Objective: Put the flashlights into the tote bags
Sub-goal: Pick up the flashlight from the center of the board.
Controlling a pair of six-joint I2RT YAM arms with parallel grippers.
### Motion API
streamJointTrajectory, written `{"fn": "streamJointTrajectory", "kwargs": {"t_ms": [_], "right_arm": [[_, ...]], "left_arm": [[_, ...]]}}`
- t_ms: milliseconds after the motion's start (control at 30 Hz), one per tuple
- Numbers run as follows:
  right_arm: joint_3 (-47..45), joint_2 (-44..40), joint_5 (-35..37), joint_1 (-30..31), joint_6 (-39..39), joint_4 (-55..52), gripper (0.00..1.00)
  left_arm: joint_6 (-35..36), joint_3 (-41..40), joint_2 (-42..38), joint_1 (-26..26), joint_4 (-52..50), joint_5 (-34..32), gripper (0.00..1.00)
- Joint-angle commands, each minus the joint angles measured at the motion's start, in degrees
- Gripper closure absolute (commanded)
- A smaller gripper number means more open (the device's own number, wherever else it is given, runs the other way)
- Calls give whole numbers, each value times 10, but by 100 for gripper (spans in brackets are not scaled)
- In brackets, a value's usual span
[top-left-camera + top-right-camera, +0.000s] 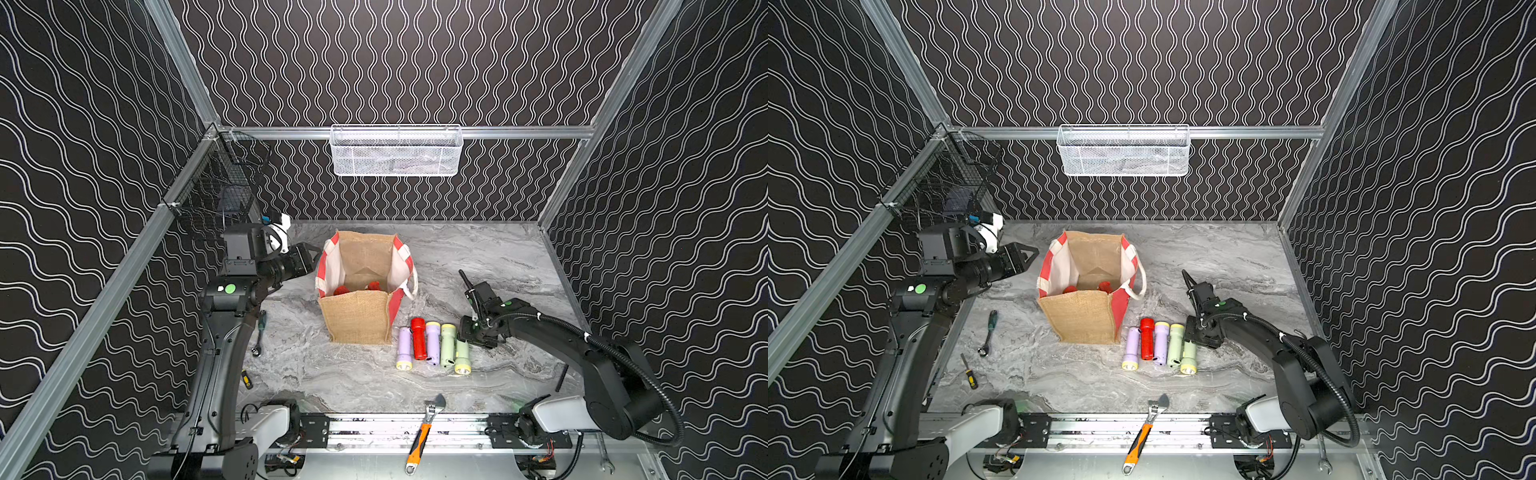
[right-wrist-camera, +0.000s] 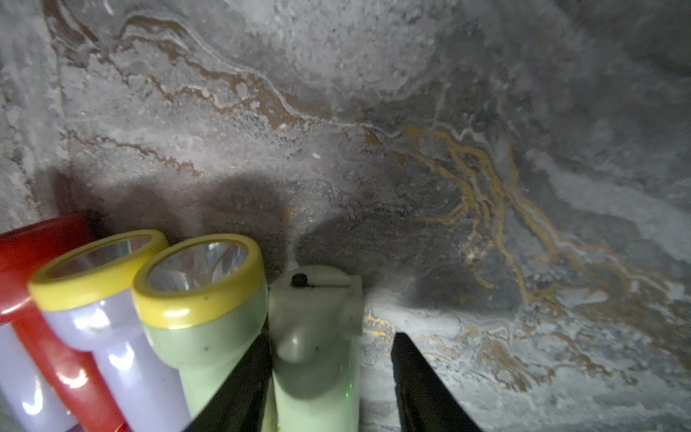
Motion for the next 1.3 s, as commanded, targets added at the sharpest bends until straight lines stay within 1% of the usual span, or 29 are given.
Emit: {"fn": "streamJointTrajectory", "kwargs": {"t_ms": [0, 500, 633, 733, 933, 1067, 1267], "right_arm": [[0, 8, 2, 0, -6, 4, 47], [-1, 37, -8, 13, 47, -7, 48], [11, 50, 8, 20, 50, -18, 57], [25, 51, 21, 21, 45, -32, 60], [85, 32, 58, 20, 4, -88, 67], [126, 19, 65, 20, -24, -124, 68], [246, -6, 35, 20, -52, -123, 68]], "left_arm": [[1, -4, 1, 0, -4, -9, 54], [25, -4, 9, -1, -19, -19, 54], [31, -9, 6, -1, -23, -23, 54], [36, -11, 4, -1, -25, -27, 54], [39, -16, 0, -1, -21, -28, 53], [39, -19, -4, 0, -19, -28, 53], [33, -34, -5, 0, -7, -20, 53]]}}
